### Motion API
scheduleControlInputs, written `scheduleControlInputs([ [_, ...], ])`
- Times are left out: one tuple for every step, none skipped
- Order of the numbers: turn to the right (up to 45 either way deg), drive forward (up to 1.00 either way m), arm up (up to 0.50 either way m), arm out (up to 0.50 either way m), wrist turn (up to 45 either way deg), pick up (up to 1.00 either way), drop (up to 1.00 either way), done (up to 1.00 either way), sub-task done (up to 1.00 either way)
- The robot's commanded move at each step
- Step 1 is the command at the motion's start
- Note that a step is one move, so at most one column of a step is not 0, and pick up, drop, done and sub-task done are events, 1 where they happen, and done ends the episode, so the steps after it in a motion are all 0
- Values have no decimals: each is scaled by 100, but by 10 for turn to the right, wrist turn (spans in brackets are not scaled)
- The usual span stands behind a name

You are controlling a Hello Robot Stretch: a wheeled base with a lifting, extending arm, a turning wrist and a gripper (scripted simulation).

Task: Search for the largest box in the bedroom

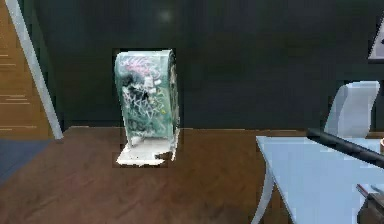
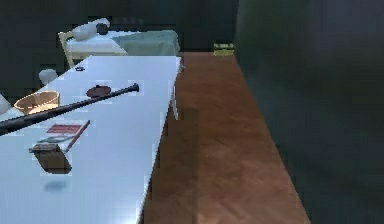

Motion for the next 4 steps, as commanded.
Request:
scheduleControlInputs([
  [0,100,0,0,0,0,0,0,0],
  [0,25,0,0,0,0,0,0,0],
  [-300,0,0,0,0,0,0,0,0],
  [0,0,0,0,0,0,0,100,0],
])
